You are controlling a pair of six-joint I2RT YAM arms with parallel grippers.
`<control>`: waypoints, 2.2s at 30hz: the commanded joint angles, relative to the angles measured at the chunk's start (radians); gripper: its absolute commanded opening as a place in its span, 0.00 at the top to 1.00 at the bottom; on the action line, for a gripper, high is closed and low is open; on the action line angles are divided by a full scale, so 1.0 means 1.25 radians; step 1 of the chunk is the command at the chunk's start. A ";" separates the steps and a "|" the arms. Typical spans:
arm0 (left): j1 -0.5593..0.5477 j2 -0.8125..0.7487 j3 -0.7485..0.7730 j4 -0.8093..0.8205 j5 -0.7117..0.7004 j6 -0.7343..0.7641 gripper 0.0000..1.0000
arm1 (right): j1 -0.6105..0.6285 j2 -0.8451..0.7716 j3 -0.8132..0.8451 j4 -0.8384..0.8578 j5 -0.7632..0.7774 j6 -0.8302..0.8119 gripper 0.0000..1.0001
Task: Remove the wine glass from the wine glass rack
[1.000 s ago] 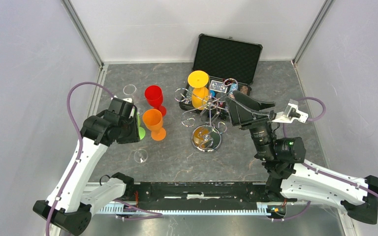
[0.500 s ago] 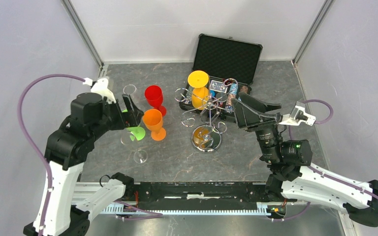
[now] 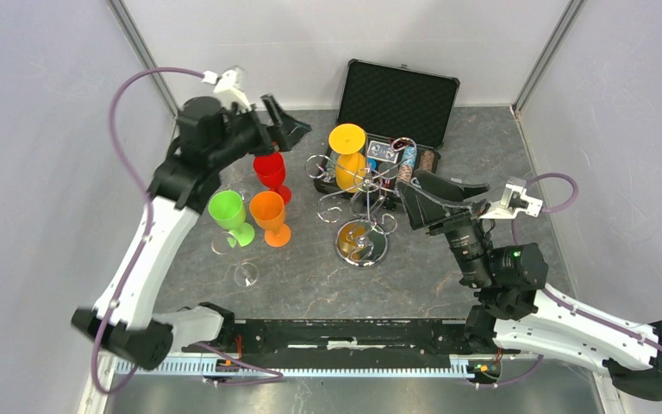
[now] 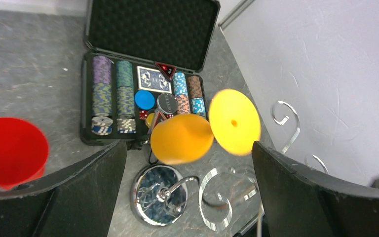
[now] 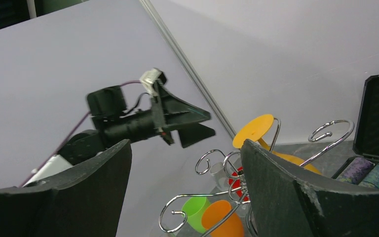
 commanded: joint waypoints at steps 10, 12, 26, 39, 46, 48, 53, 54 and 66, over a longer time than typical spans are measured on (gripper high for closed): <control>-0.002 0.180 0.022 0.233 0.262 -0.176 0.21 | 0.002 -0.051 -0.021 -0.037 0.042 -0.003 0.15; -0.002 0.173 0.003 0.255 0.264 -0.190 0.21 | 0.002 -0.053 -0.022 -0.038 0.043 -0.002 0.15; -0.002 0.226 -0.008 0.287 0.382 -0.269 0.45 | 0.002 -0.051 -0.029 -0.040 0.048 0.006 0.15; -0.005 0.204 -0.016 0.294 0.422 -0.288 0.69 | 0.002 -0.045 -0.029 -0.038 0.052 0.010 0.16; -0.020 0.190 -0.029 0.332 0.434 -0.321 0.75 | 0.003 -0.042 -0.031 -0.032 0.058 0.014 0.16; -0.024 0.195 -0.029 0.332 0.435 -0.322 0.77 | 0.003 -0.041 -0.033 -0.031 0.060 0.016 0.16; -0.029 0.204 -0.027 0.332 0.434 -0.329 0.96 | 0.003 -0.045 -0.035 -0.032 0.061 0.017 0.16; -0.029 0.200 -0.028 0.333 0.430 -0.332 0.98 | 0.002 -0.047 -0.035 -0.032 0.062 0.018 0.16; -0.029 0.139 -0.077 0.528 0.370 -0.505 0.98 | 0.002 -0.054 -0.040 -0.033 0.069 0.022 0.17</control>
